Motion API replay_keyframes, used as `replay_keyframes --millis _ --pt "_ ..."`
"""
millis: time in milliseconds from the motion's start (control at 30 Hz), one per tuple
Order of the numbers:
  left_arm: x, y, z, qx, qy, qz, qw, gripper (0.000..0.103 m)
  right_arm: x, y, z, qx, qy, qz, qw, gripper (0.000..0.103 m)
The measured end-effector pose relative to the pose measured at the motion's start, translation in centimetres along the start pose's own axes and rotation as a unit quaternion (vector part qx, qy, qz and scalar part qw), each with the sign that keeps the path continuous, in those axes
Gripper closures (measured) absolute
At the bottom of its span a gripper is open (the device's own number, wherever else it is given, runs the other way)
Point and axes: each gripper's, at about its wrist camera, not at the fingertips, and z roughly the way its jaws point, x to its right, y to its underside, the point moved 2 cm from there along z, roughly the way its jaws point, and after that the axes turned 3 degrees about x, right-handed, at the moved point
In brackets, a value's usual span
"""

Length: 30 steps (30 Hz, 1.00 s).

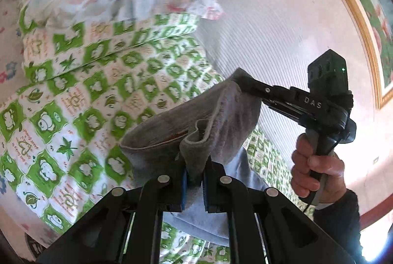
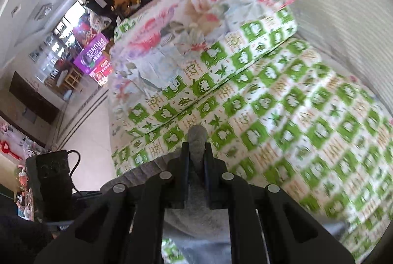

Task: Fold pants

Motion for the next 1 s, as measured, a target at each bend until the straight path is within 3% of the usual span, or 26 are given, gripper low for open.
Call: replay_keyframes --millis 200,333,400,467,567,667,767,900,967,1000 --pt "2.5 1.4 0.3 0.008 -0.04 0.064 0.9971 0.094 1.1 2.6 -4.2 0.015 0.012 0.012 1.0 0.092" --pt "0.6 2.1 -0.1 0.007 -0.065 0.054 0.9964 0.086 1.3 4.3 -4.7 0.012 0.021 0.014 1.0 0.092" --pt "-1.3 2.3 -0.2 0.005 -0.071 0.03 0.997 0.075 1.4 4.5 -4.3 0.013 0.02 0.018 1.0 0.092" --pt "-3.1 2.3 -0.1 0.001 -0.087 0.008 0.9962 0.044 1.5 4.4 -3.3 0.009 0.016 0.022 1.0 0.092" --pt "-5.2 2.0 1.5 -0.016 -0.067 -0.014 0.9975 0.04 1.3 4.2 -2.2 0.002 0.014 0.022 1.0 0.092" --pt "-5.9 2.0 3.0 -0.042 -0.018 -0.019 0.9988 0.03 0.9 3.8 -1.4 -0.001 0.008 0.017 1.0 0.092" --pt "-5.9 1.9 4.6 -0.062 0.019 -0.005 0.9979 0.029 0.9 3.6 -1.3 -0.003 0.005 0.016 1.0 0.092" --pt "-5.6 1.6 5.2 -0.044 0.038 0.014 0.9982 0.033 1.2 3.6 -1.4 -0.005 0.005 0.017 1.0 0.092" --pt "-5.1 1.3 5.2 -0.037 0.054 0.022 0.9976 0.065 1.5 3.7 -1.7 -0.004 0.007 0.02 1.0 0.092" --pt "-4.6 1.2 5.0 -0.035 0.059 0.027 0.9973 0.071 1.6 3.7 -1.9 -0.002 0.008 0.021 1.0 0.092"
